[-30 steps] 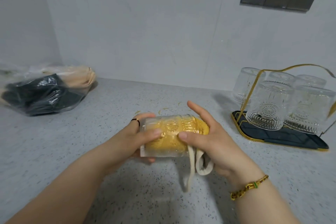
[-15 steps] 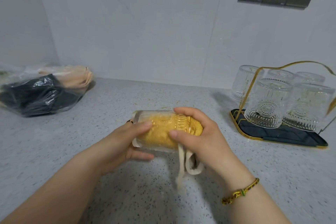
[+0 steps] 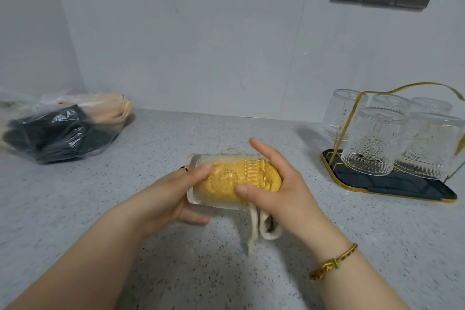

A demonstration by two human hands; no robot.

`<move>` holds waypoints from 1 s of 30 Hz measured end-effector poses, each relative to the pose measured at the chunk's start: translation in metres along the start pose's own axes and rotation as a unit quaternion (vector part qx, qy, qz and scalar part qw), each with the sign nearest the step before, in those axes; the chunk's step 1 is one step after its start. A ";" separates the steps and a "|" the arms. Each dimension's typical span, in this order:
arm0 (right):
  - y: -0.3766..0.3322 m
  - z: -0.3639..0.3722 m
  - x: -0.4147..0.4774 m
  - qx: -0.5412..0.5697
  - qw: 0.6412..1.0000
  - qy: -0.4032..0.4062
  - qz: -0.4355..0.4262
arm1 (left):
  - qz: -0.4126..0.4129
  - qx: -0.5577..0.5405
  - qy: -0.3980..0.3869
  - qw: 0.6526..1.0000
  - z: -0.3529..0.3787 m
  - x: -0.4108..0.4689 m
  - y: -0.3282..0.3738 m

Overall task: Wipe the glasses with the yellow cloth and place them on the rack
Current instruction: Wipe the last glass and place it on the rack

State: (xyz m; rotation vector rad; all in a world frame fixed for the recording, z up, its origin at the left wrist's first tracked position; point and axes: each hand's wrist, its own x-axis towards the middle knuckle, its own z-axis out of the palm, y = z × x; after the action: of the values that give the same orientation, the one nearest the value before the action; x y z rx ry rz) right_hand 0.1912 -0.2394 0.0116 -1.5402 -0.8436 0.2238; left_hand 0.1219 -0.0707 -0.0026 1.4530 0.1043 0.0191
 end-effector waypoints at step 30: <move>-0.003 0.014 -0.006 -0.165 0.983 -0.066 -0.047 | -0.010 -0.087 0.055 0.995 0.007 0.004 -0.002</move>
State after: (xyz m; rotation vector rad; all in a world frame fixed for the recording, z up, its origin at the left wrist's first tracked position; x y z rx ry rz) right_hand 0.1774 -0.2327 0.0103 -1.8026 -1.0976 0.1202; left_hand 0.1262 -0.0781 -0.0044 1.2771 0.2012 0.0898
